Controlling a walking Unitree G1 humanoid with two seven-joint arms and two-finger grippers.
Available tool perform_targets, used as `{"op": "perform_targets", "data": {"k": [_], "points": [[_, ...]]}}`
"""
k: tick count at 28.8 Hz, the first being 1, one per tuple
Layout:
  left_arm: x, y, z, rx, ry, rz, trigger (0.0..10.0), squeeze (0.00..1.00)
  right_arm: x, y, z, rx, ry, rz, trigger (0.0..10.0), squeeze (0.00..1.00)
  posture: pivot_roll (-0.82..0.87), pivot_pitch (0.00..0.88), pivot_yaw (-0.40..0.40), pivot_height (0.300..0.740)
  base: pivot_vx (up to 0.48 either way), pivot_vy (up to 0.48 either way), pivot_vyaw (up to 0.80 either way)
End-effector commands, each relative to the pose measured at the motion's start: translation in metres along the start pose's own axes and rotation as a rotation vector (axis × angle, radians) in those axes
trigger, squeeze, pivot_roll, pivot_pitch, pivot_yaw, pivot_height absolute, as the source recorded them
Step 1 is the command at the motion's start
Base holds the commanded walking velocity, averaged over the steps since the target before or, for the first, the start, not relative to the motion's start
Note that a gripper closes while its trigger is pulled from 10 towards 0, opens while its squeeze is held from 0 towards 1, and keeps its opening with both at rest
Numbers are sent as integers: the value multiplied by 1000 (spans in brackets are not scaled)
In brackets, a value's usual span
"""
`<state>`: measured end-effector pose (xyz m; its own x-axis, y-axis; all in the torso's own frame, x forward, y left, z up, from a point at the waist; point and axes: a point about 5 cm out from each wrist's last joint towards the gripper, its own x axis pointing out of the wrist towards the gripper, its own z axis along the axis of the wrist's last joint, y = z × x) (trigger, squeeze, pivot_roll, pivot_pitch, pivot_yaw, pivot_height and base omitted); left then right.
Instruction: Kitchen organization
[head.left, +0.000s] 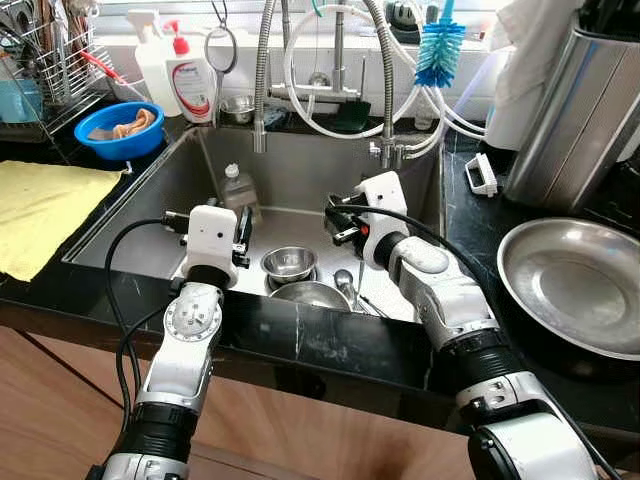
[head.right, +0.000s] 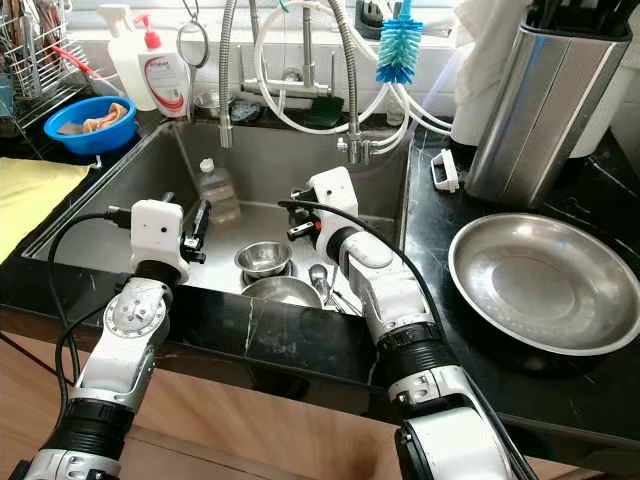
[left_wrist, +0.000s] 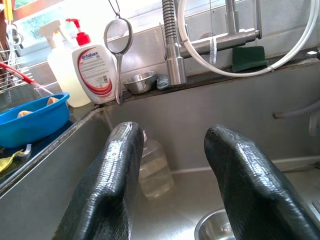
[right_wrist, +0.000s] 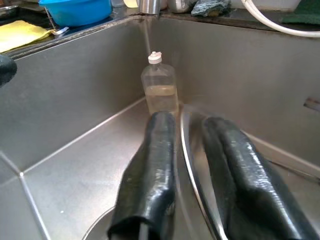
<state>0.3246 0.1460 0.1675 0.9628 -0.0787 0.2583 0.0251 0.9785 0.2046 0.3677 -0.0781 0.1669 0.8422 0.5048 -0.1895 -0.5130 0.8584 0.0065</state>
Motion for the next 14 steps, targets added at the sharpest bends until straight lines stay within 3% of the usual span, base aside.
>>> {"op": "perform_targets", "data": {"k": [1,6,7,8,9,14], "points": [[1,1,0,8,5,-5,10000,0,2,3,4,-1,-9,9,10000,671,-155,0,68,740,0,0,0],[0,1,-1,7,10,-8,10000,0,2,4,2,-14,-5,6,10000,655,-155,0,69,740,0,0,0],[0,1,-1,7,11,-7,10000,0,1,2,6,-59,-30,-20,10000,200,-157,0,70,740,0,0,0],[0,1,-1,7,11,-7,10000,0,1,2,6,-59,-30,-20,10000,200,-157,0,70,740,0,0,0],[0,1,-1,6,11,-6,10000,0,0,0,10,-79,-55,-47,10000,0,-158,0,71,740,0,0,0],[1,1,0,6,10,-8,10000,0,-10,-4,32,-191,-170,-140,10000,0,-167,0,77,740,0,0,0]]}}
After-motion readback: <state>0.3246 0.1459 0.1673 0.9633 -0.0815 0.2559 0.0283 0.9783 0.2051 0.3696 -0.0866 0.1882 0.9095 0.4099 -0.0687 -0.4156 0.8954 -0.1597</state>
